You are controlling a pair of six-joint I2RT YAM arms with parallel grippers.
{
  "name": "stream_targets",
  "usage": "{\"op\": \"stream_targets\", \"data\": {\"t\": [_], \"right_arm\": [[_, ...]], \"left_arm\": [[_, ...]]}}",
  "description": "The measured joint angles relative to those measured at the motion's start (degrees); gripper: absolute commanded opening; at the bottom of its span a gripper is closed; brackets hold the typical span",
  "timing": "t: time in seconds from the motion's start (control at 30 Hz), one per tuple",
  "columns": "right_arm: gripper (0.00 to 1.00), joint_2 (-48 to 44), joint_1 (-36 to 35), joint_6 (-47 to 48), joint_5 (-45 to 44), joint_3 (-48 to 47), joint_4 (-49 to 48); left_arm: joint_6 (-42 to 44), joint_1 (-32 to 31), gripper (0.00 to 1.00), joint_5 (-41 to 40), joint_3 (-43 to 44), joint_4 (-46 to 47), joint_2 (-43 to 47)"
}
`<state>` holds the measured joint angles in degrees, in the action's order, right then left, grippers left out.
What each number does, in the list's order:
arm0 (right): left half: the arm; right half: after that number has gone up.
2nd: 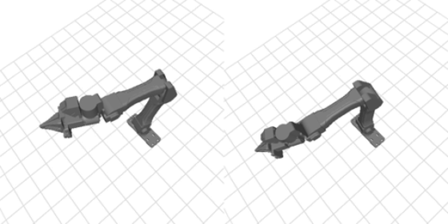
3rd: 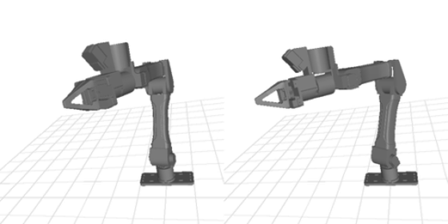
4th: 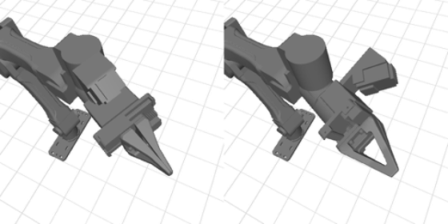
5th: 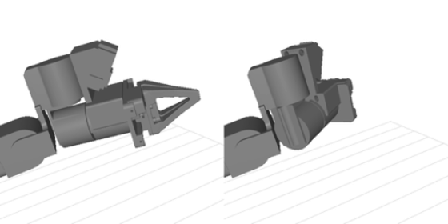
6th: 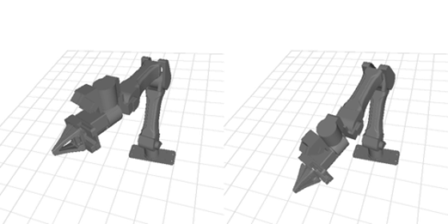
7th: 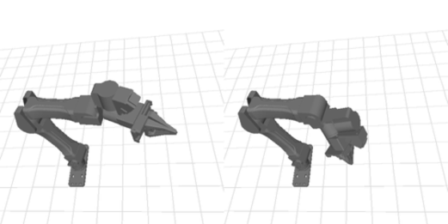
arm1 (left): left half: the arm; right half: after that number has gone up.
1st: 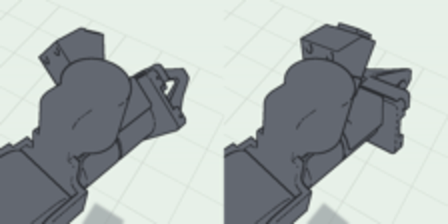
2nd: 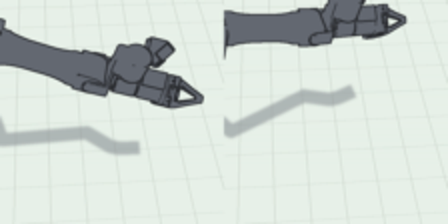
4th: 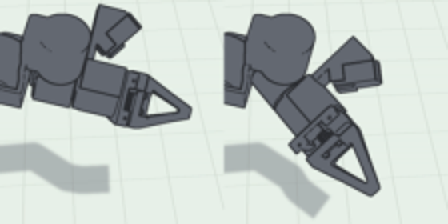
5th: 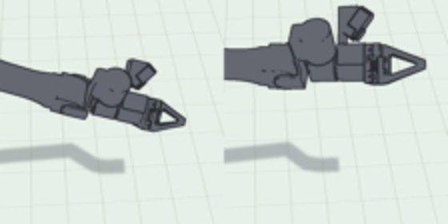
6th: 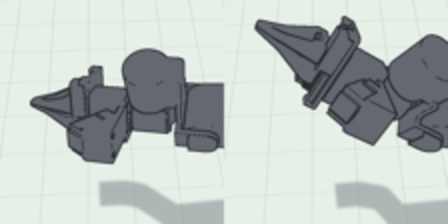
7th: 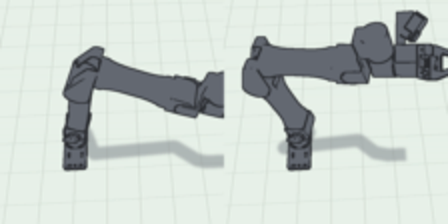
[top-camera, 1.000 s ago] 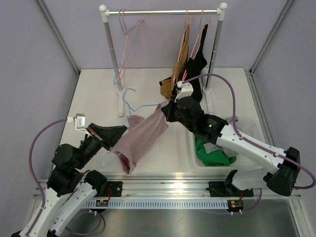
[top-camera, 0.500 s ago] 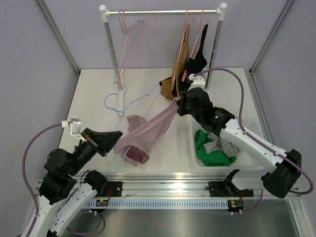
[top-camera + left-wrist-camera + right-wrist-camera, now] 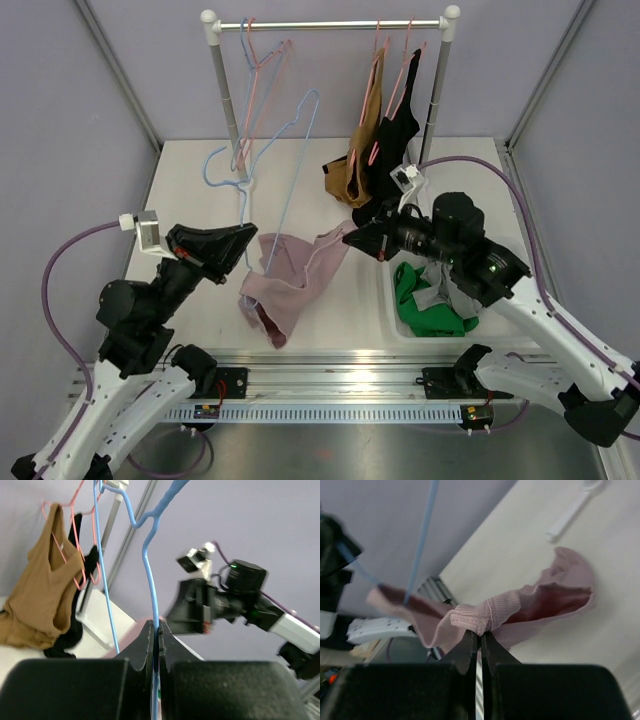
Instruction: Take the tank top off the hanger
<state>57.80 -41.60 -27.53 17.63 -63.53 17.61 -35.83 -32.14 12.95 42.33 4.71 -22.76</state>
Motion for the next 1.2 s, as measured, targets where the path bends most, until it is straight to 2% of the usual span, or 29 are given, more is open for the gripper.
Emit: {"op": "stream_targets", "data": {"t": [0.33, 0.47, 0.57, 0.67, 0.83, 0.93, 0.97, 1.0, 1.03, 1.13, 1.17, 1.2], "right_arm": [[0.00, -9.6, -0.2, -2.2, 18.3, 0.2, 1.8], [0.00, -9.1, -4.2, -1.6, 19.0, 0.0, 2.6], [0.00, -6.8, -7.8, -0.1, 15.6, -0.9, 5.6], [0.00, -3.9, -10.4, 1.0, 9.3, -0.8, 7.8], [0.00, 1.8, -16.1, 0.4, -11.4, 2.5, 7.7], [0.03, 8.7, -18.4, -1.2, -20.1, 5.2, 5.9], [0.09, 11.0, -18.8, -1.8, -21.8, 5.7, 5.4], [0.22, 13.9, -19.2, -2.7, -23.6, 6.5, 4.9], [0.61, 16.6, -19.5, -3.7, -25.2, 7.2, 4.9], [0.92, 22.0, -20.1, -6.0, -30.4, 8.2, 7.0], [0.94, 21.9, -20.2, -6.6, -31.8, 8.2, 7.9], [1.00, 21.2, -20.2, -6.9, -33.3, 8.1, 8.7]], "left_arm": [[9.0, -0.1, 0.00, -1.1, 5.5, 17.5, -14.1], [10.5, -0.6, 0.00, -1.2, 9.1, 19.6, -18.4], [10.6, -1.0, 0.00, -2.2, 12.1, 16.4, -20.7], [10.4, -1.2, 0.00, -4.5, 14.3, 9.1, -20.6], [10.0, -1.2, 0.00, -9.4, 17.9, -4.6, -20.0], [9.9, -1.2, 0.00, -12.4, 19.8, -12.0, -20.1], [9.9, -1.1, 0.00, -13.2, 20.4, -14.1, -20.3], [9.8, -1.2, 0.00, -13.7, 21.1, -16.1, -20.6], [9.8, -1.2, 0.00, -14.1, 21.6, -17.7, -21.0], [9.8, -1.2, 0.00, -15.6, 24.6, -22.3, -23.3], [9.8, -1.2, 0.00, -16.0, 25.4, -23.4, -24.5], [9.7, -1.2, 0.00, -16.3, 26.5, -24.8, -25.7]]}}
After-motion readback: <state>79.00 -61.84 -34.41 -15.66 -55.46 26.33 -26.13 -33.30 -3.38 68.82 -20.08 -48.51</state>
